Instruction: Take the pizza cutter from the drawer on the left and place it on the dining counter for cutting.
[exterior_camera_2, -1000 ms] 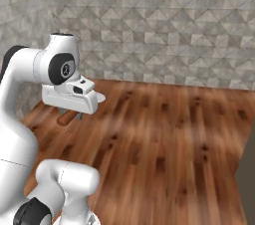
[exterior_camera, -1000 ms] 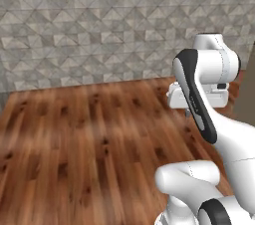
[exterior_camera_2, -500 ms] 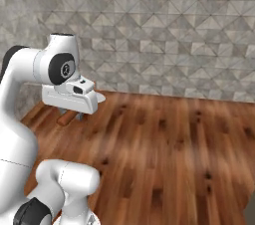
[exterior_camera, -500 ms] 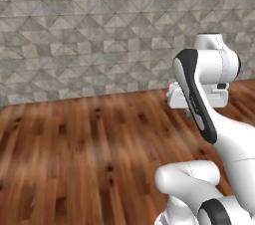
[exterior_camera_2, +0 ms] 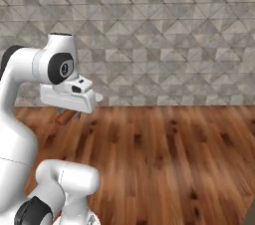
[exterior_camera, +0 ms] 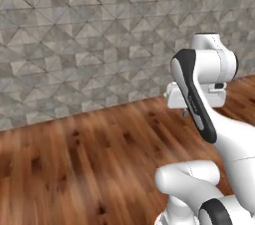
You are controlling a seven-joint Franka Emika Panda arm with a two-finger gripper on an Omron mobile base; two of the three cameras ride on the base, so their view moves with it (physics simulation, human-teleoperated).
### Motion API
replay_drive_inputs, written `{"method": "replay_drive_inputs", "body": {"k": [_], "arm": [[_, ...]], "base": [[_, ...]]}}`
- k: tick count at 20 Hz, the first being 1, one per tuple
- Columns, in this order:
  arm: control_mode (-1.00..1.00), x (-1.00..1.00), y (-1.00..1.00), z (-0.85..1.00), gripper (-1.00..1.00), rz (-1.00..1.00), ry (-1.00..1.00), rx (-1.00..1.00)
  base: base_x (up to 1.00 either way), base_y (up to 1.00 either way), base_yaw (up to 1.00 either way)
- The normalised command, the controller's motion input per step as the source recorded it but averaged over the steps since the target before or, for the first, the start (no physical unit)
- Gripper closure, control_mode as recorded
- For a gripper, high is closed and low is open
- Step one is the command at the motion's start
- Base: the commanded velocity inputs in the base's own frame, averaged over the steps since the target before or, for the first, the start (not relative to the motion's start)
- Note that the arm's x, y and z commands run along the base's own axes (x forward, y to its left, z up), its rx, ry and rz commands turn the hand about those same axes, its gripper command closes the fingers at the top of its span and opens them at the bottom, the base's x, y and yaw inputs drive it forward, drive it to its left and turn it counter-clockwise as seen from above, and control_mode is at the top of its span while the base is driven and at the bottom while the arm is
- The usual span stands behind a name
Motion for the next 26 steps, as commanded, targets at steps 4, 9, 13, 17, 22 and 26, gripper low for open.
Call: {"method": "replay_drive_inputs", "body": {"k": [4, 9, 13, 17, 22, 26], "arm": [[1.0, 0.0, 0.0, 0.0, 1.0, 0.0, 0.0, 0.0], [1.0, 0.0, 0.0, 0.0, 1.0, 0.0, 0.0, 0.0], [1.0, 0.0, 0.0, 0.0, 1.0, 0.0, 0.0, 0.0], [1.0, 0.0, 0.0, 0.0, 1.0, 0.0, 0.0, 0.0], [1.0, 0.0, 0.0, 0.0, 1.0, 0.0, 0.0, 0.0], [1.0, 0.0, 0.0, 0.0, 1.0, 0.0, 0.0, 0.0]], "base": [[0.43, 0.18, -0.77], [0.28, 0.24, -0.84], [0.53, 0.55, -0.76], [0.48, 0.96, -0.6], [0.43, 1.0, -0.55], [0.56, 1.0, -0.54]]}}
